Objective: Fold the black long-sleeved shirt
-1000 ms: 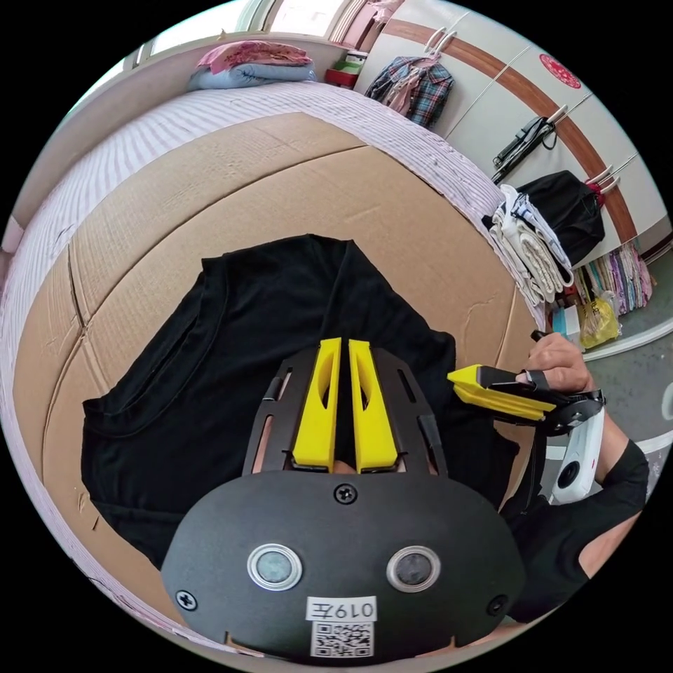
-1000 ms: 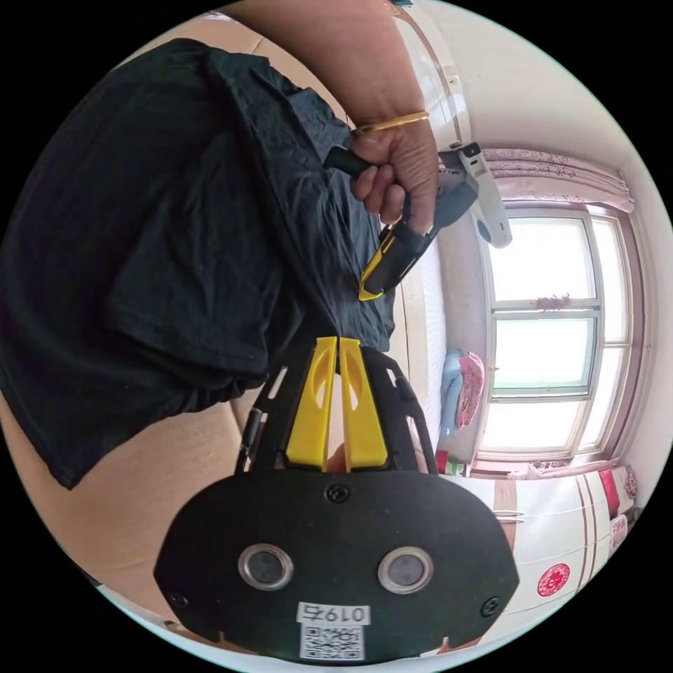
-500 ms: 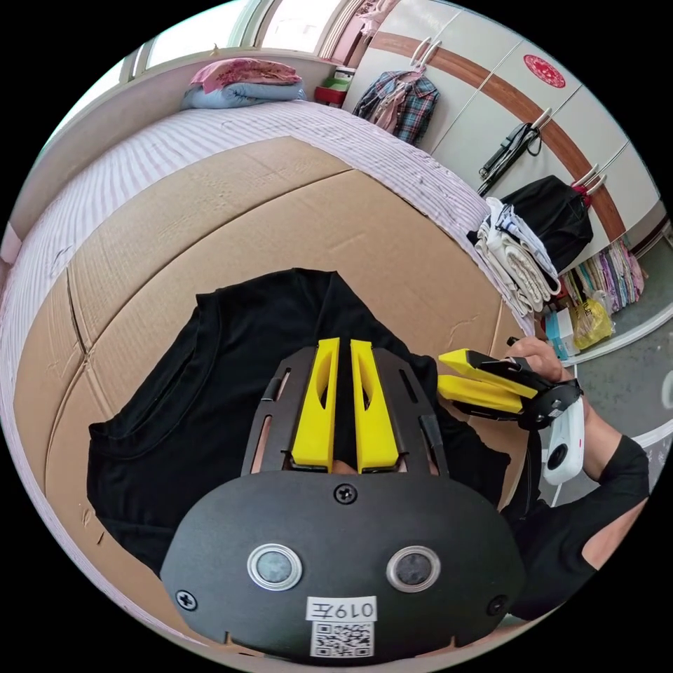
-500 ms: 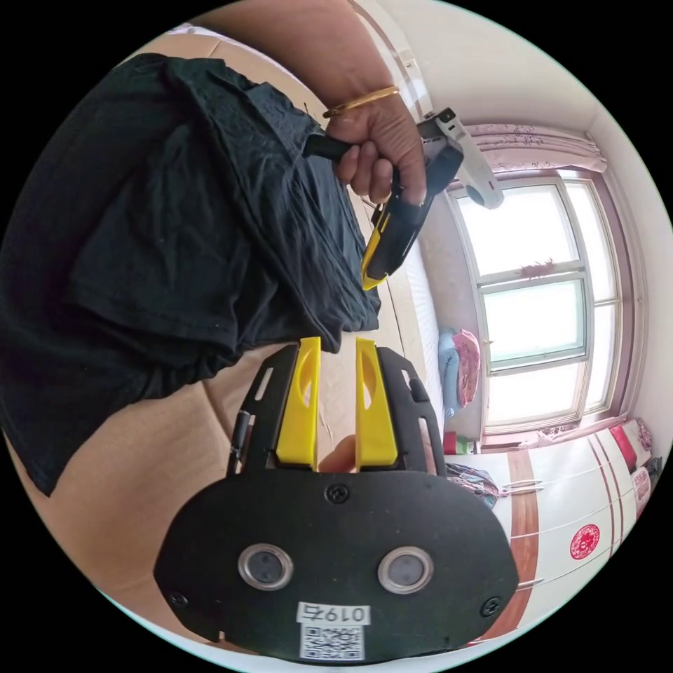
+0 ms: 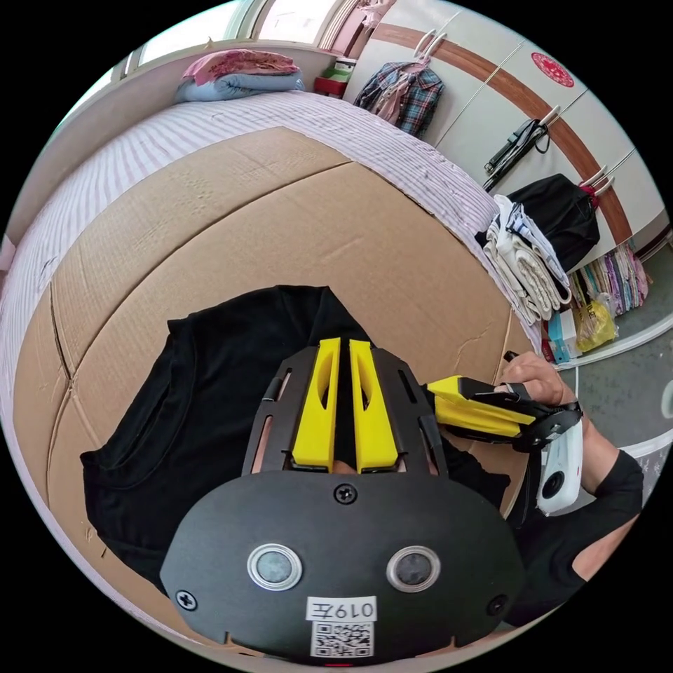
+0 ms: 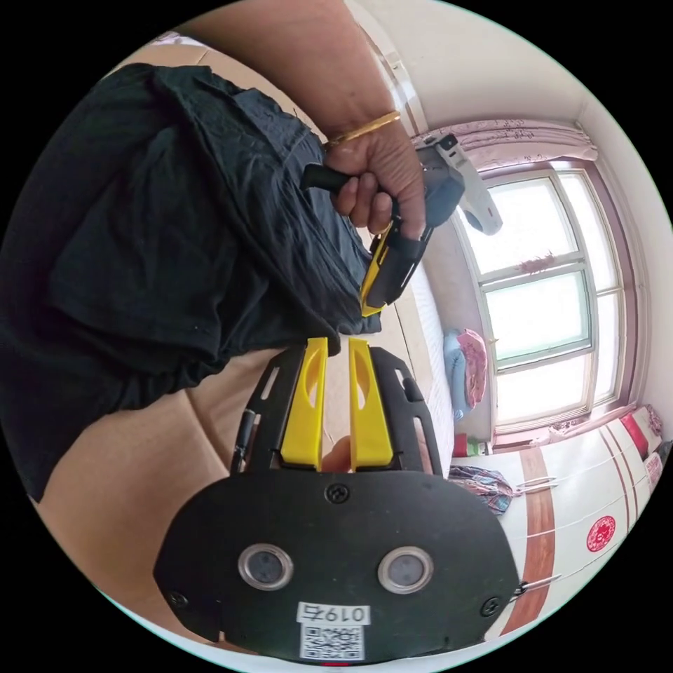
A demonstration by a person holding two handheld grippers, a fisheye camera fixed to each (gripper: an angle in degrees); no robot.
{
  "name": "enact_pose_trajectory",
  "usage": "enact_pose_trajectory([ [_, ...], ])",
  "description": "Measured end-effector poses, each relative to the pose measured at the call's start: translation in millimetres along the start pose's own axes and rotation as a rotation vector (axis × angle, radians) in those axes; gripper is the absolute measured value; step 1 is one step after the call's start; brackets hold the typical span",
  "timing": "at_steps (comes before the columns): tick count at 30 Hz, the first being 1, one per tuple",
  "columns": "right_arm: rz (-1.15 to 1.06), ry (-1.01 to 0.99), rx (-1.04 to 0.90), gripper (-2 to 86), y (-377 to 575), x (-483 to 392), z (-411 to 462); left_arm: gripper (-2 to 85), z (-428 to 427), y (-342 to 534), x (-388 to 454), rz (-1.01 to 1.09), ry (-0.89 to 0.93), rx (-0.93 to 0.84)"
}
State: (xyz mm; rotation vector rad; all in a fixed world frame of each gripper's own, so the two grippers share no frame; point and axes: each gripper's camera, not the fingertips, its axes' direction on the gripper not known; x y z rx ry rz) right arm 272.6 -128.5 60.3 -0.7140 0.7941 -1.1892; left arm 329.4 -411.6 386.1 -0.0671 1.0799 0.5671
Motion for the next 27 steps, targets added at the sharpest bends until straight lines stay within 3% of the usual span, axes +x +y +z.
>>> enact_pose_trajectory([
  [4,-0.03,-0.011,-0.012,0.0,-9.4,10.0,-21.6,1.3,-2.1,-1.9,8.6,0.006,-0.037,-0.015],
  [11,-0.171,0.088,-0.085,-0.9,-26.3,24.4,-69.3,1.2,-13.5,-3.9,31.0,0.001,-0.1,0.001],
  [27,-0.116,0.112,-0.06,1.3,-58.7,144.2,-176.1,1.2,-68.4,15.6,83.2,0.045,-0.067,0.064],
])
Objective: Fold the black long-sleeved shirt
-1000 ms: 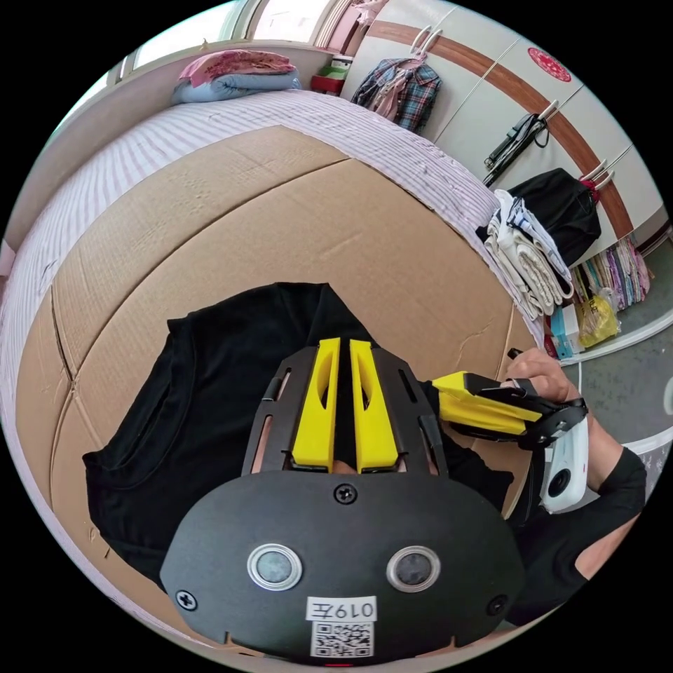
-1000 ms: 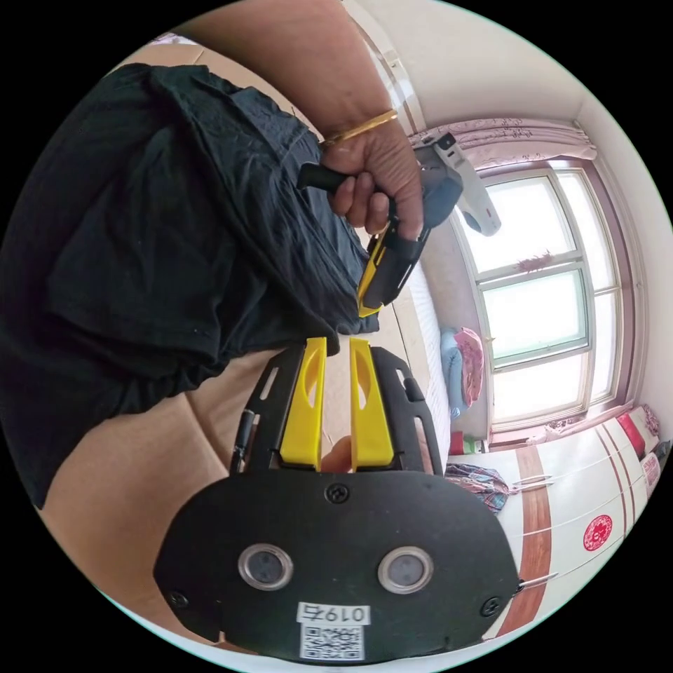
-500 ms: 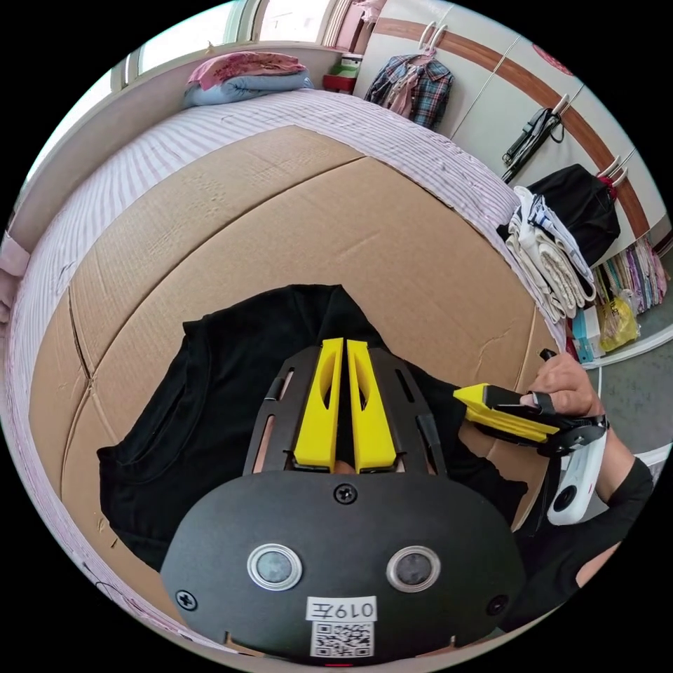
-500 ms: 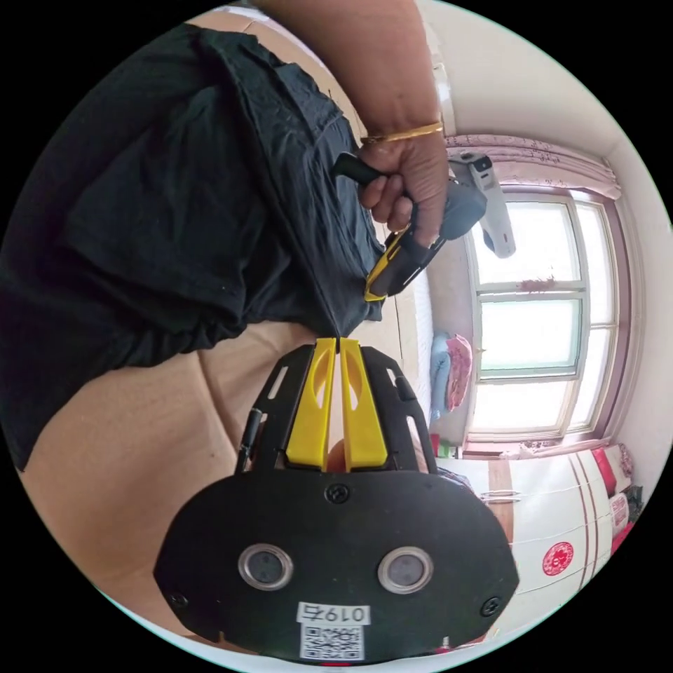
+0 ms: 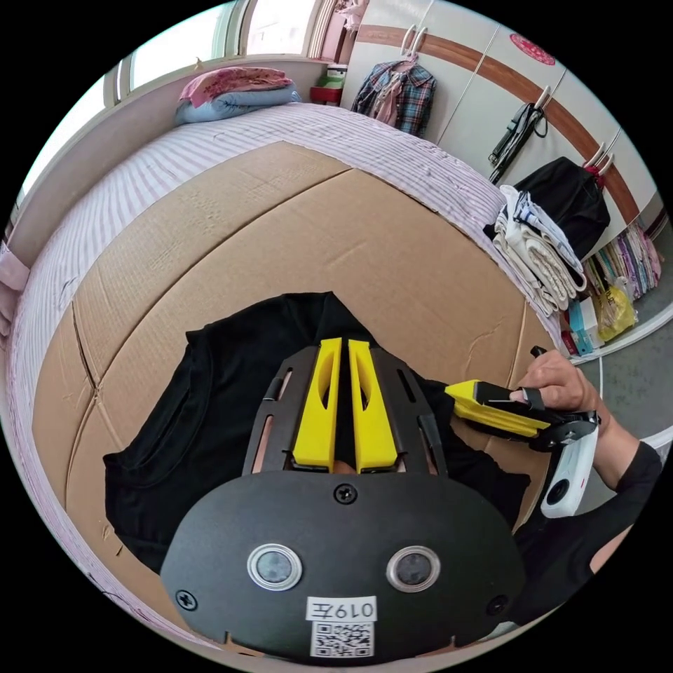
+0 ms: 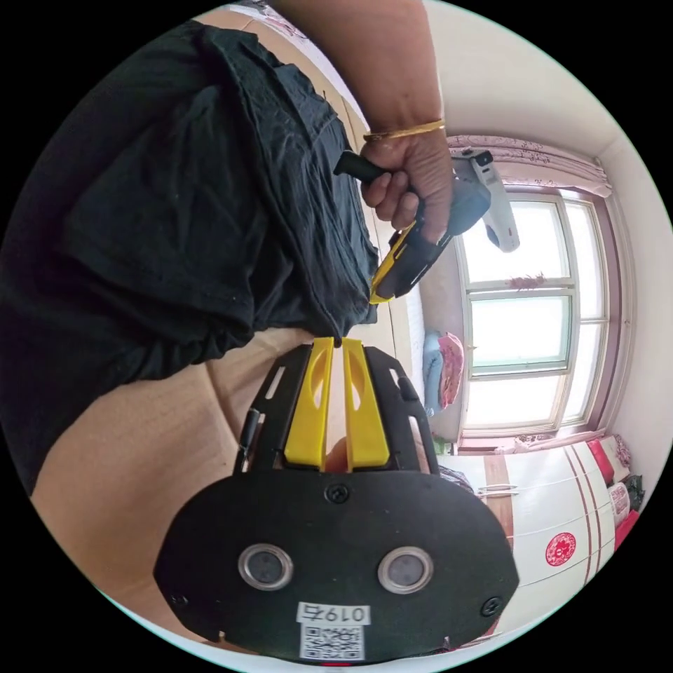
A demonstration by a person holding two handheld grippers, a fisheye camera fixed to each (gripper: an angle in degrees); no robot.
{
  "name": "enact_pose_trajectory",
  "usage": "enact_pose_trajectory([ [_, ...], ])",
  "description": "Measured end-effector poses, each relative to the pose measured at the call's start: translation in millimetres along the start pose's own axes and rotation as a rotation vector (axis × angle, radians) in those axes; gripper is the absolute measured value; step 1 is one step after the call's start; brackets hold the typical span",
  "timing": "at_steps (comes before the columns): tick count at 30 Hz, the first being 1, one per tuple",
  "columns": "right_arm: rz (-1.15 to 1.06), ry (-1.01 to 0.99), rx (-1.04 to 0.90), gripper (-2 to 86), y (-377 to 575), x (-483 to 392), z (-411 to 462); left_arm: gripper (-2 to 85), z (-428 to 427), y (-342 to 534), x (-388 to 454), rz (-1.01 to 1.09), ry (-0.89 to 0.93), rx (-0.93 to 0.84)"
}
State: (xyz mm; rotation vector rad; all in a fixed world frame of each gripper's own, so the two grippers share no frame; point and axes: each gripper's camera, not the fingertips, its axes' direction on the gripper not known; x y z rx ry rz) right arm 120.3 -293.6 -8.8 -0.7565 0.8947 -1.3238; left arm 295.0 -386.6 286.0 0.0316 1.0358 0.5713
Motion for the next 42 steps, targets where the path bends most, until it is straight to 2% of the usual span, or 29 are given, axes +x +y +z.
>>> enact_pose_trajectory([
  [4,0.102,-0.033,0.016,3.5,14.4,63.0,-30.9,1.2,-24.0,7.6,0.6,-0.048,0.02,0.049],
  [7,0.361,-0.181,0.07,2.5,36.3,137.0,-48.2,1.3,-44.3,19.7,9.5,-0.062,0.046,0.065],
  [10,0.655,-0.315,0.124,0.1,65.1,228.3,-46.0,1.3,-72.1,55.2,51.8,0.034,0.046,0.142],
  [14,1.049,-0.703,0.224,1.6,105.1,364.9,-2.2,1.7,-90.6,108.1,134.8,0.142,-0.029,0.239],
  [16,1.129,-0.854,0.237,5.5,114.2,412.6,24.8,2.0,-92.3,119.1,164.1,0.156,-0.087,0.268],
  [18,1.225,-0.969,0.173,7.7,119.8,451.7,55.4,2.8,-85.6,120.3,199.8,0.197,-0.172,0.244],
  [20,1.303,-1.165,0.108,8.2,124.4,492.9,92.6,3.3,-80.4,119.3,222.7,0.231,-0.259,0.229],
  [23,1.385,-1.329,0.007,8.2,132.3,535.2,125.3,3.3,-77.1,118.7,234.7,0.194,-0.232,0.221],
  [27,1.37,-1.394,-0.107,8.6,136.3,580.9,141.8,3.5,-77.1,122.6,240.5,0.147,-0.18,0.198],
  [35,1.346,-1.519,-0.119,7.4,146.2,675.4,155.3,4.8,-90.3,122.7,260.3,0.11,-0.133,0.173],
  [42,1.326,-1.594,-0.072,7.0,151.9,724.5,164.1,6.2,-96.3,121.2,290.9,0.127,-0.142,0.12],
])
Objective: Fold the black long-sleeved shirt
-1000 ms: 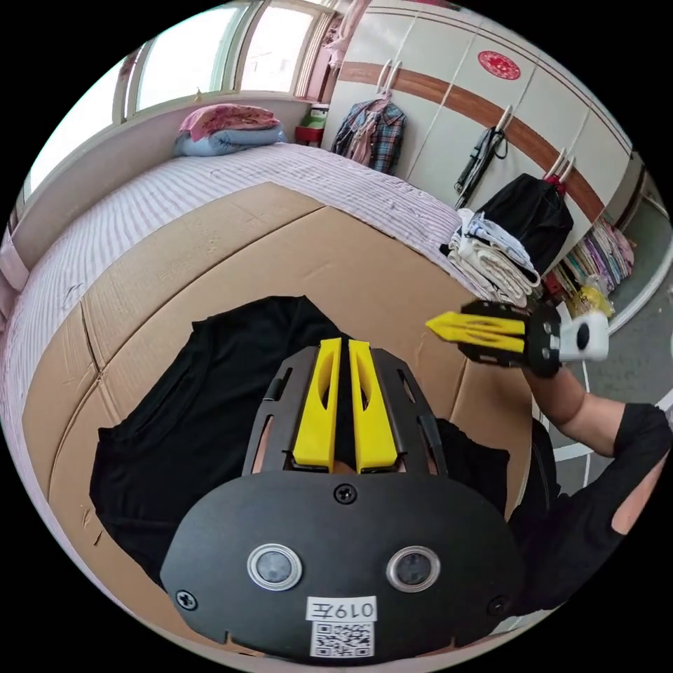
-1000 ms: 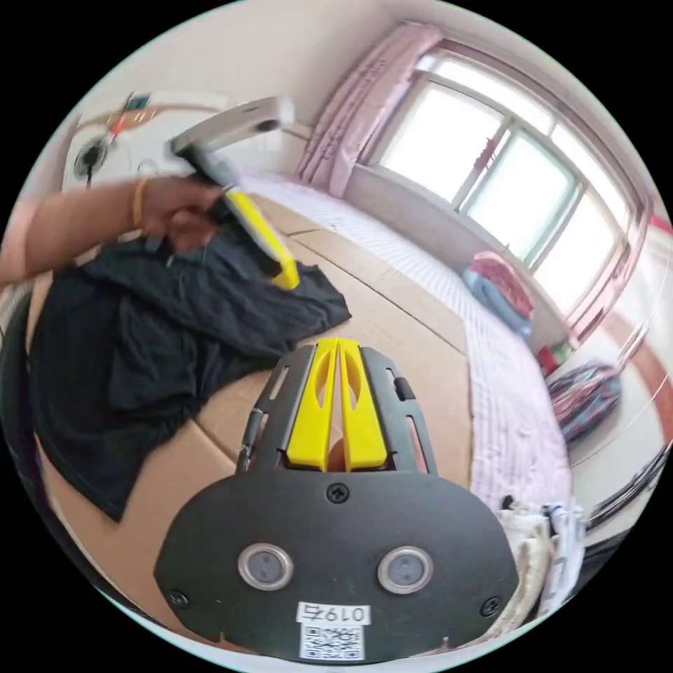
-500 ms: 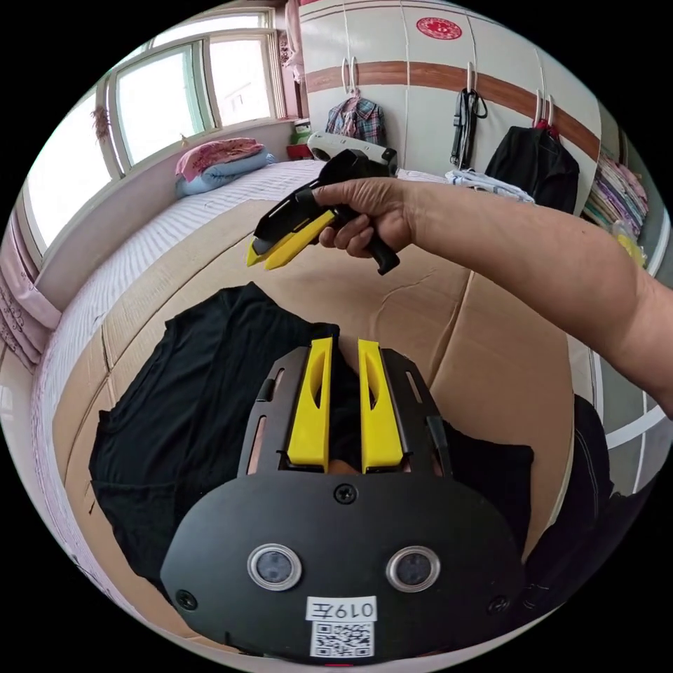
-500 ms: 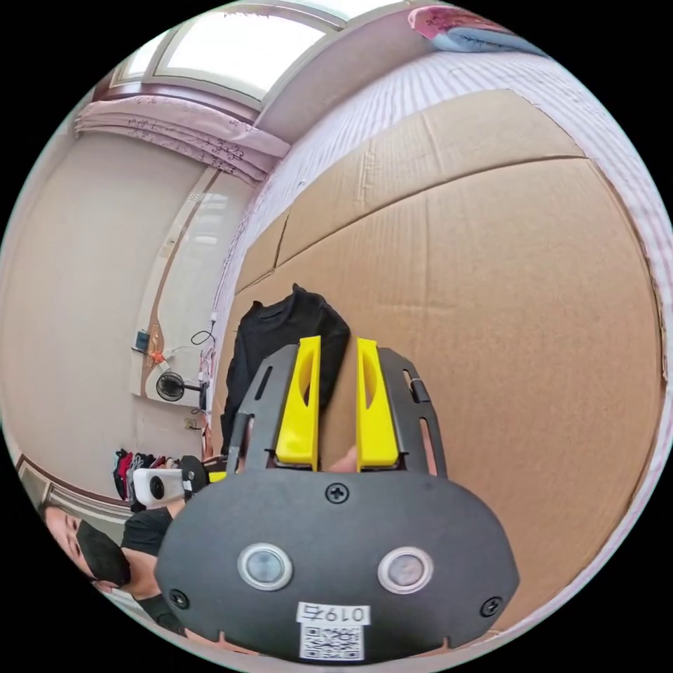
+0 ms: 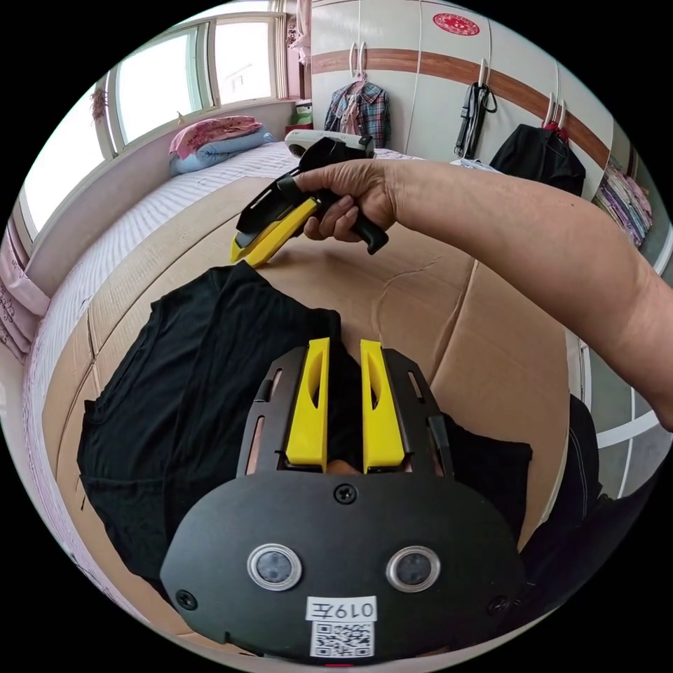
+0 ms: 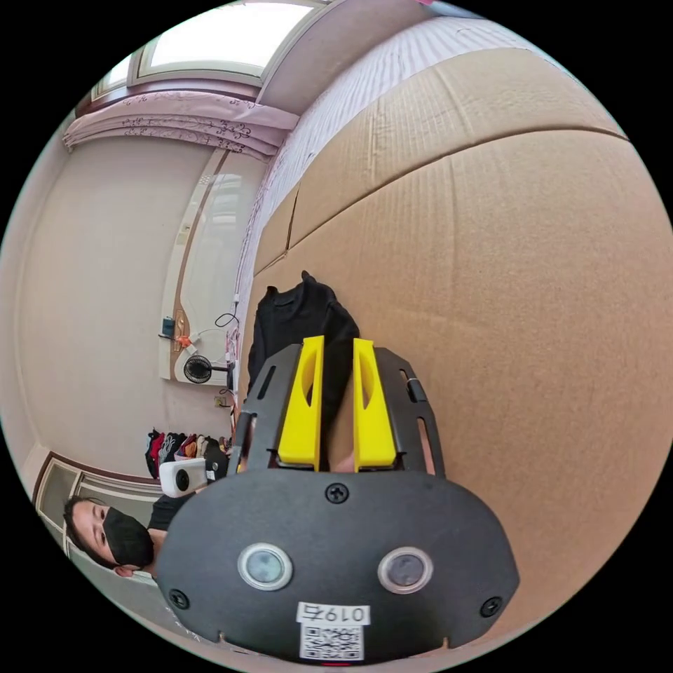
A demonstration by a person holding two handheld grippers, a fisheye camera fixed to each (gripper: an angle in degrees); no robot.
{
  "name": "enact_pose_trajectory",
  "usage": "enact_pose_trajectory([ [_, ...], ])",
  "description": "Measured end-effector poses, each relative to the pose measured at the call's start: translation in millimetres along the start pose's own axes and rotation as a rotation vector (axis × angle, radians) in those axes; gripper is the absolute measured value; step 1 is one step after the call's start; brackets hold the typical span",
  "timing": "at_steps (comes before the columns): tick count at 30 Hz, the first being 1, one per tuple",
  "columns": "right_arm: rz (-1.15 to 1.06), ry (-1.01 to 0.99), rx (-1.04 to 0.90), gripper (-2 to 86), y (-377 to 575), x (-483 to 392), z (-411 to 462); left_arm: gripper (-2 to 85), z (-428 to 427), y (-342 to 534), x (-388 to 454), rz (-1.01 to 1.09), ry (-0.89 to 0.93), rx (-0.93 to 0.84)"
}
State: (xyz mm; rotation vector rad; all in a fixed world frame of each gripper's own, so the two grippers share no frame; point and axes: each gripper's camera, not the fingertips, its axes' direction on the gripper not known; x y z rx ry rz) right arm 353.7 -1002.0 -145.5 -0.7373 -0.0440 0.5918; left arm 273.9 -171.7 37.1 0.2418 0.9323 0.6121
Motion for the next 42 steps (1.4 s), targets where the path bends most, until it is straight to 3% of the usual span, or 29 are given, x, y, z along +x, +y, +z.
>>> enact_pose_trajectory([
  [7,-0.022,-0.01,0.029,0.2,-7.7,-2.6,-21.5,7.1,-22.2,-0.1,18.3,-0.032,-0.011,0.025],
  [13,-0.016,0.018,0.039,-0.8,-6.1,-3.8,-21.7,9.0,-41.6,-2.7,68.8,0.088,-0.17,0.051],
  [17,-0.011,0.048,0.025,-0.9,-3.3,0.0,-11.8,7.2,-42.8,-8.6,85.5,0.056,-0.279,0.017],
  [26,-0.114,0.045,0.096,-1.0,24.5,20.3,19.5,2.2,-53.5,-3.3,100.9,-0.002,-0.338,-0.037],
  [32,-0.187,0.235,0.086,-1.0,42.8,43.6,65.4,1.5,-73.3,13.1,96.5,-0.006,-0.279,0.0],
  [42,-0.188,0.322,0.051,-0.6,82.4,126.3,171.4,3.2,-95.8,51.7,75.0,-0.027,-0.199,-0.025],
])
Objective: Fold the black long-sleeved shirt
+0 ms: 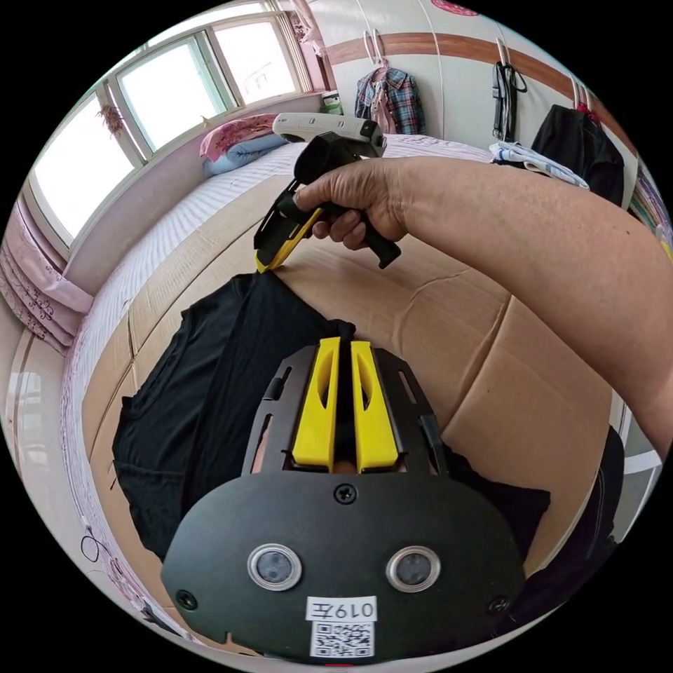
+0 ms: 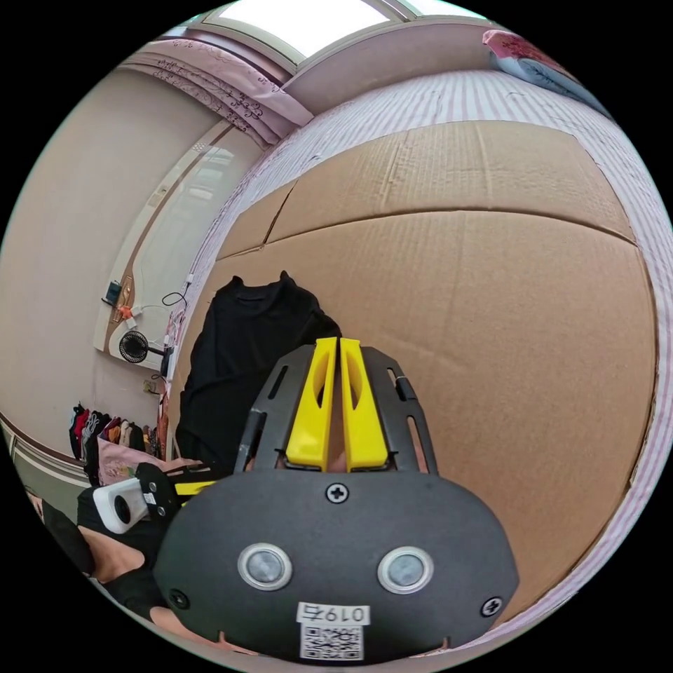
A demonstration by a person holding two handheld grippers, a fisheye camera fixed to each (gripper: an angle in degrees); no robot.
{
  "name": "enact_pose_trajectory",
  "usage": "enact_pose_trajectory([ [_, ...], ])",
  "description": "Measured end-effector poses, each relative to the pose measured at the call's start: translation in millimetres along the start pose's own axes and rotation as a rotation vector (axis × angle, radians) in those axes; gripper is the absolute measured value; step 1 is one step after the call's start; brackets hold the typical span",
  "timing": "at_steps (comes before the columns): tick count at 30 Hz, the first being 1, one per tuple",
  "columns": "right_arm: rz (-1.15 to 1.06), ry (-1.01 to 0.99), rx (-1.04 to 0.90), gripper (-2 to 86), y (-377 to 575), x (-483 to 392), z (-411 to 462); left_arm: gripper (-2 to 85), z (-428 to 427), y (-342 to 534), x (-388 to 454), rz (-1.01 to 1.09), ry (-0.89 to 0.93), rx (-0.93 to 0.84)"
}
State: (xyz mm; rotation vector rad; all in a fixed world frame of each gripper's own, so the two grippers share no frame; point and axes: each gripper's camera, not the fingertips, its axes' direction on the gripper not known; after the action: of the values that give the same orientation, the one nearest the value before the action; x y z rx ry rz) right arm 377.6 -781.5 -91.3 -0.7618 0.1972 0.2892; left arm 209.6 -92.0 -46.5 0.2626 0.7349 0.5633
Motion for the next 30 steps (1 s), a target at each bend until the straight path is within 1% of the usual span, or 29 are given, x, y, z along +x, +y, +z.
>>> enact_pose_trajectory([
  [3,-0.014,0.043,-0.009,0.2,23.3,11.3,38.0,6.0,-8.6,15.2,-11.9,0.004,0.074,0.004],
  [8,-0.025,0.07,0.044,7.6,74.9,40.9,100.9,8.5,-32.8,48.7,-42.6,-0.03,0.155,0.06],
  [12,-0.001,0.026,0.126,7.5,126.7,65.9,136.2,9.6,-66.8,88.6,-74.2,-0.068,0.243,0.152],
  [14,-0.064,0.043,0.18,7.1,173.9,64.6,163.6,9.8,-78.6,106.5,-88.9,-0.1,0.289,0.168],
  [16,-0.131,0.103,0.234,6.5,219.9,55.3,184.4,9.7,-93.8,129.8,-103.0,-0.125,0.281,0.193],
  [18,-0.229,0.164,0.355,4.7,279.0,40.3,201.8,9.0,-119.6,177.3,-126.7,-0.169,0.25,0.226],
  [20,-0.337,0.215,0.524,1.4,366.0,25.0,226.2,8.5,-142.0,221.3,-149.3,-0.224,0.252,0.25],
  [21,-0.36,0.228,0.551,0.7,387.3,21.3,234.7,8.1,-160.4,254.7,-163.3,-0.265,0.26,0.282],
  [22,-0.417,0.263,0.583,0.3,429.2,11.8,255.8,8.0,-170.4,273.2,-169.7,-0.284,0.264,0.299],
  [23,-0.469,0.325,0.593,0.3,469.1,0.8,282.5,7.6,-189.9,311.9,-179.9,-0.319,0.267,0.322],
  [24,-0.487,0.374,0.595,0.4,489.1,-5.1,297.7,7.3,-208.2,352.8,-185.6,-0.341,0.268,0.337],
  [25,-0.519,0.476,0.599,1.4,525.6,-15.5,327.3,7.1,-216.3,373.9,-187.2,-0.353,0.269,0.342],
  [26,-0.55,0.564,0.59,3.1,559.0,-22.9,357.4,7.0,-229.7,415.1,-188.5,-0.389,0.264,0.336],
  [27,-0.566,0.596,0.582,4.0,574.5,-25.4,372.5,6.8,-241.7,456.8,-186.4,-0.423,0.252,0.321],
  [28,-0.593,0.627,0.563,5.8,602.3,-28.3,402.2,6.8,-247.2,477.4,-184.0,-0.435,0.244,0.311],
  [30,-0.696,0.722,0.476,8.0,638.6,-35.1,452.3,6.6,-264.8,553.5,-173.8,-0.514,0.178,0.258],
])
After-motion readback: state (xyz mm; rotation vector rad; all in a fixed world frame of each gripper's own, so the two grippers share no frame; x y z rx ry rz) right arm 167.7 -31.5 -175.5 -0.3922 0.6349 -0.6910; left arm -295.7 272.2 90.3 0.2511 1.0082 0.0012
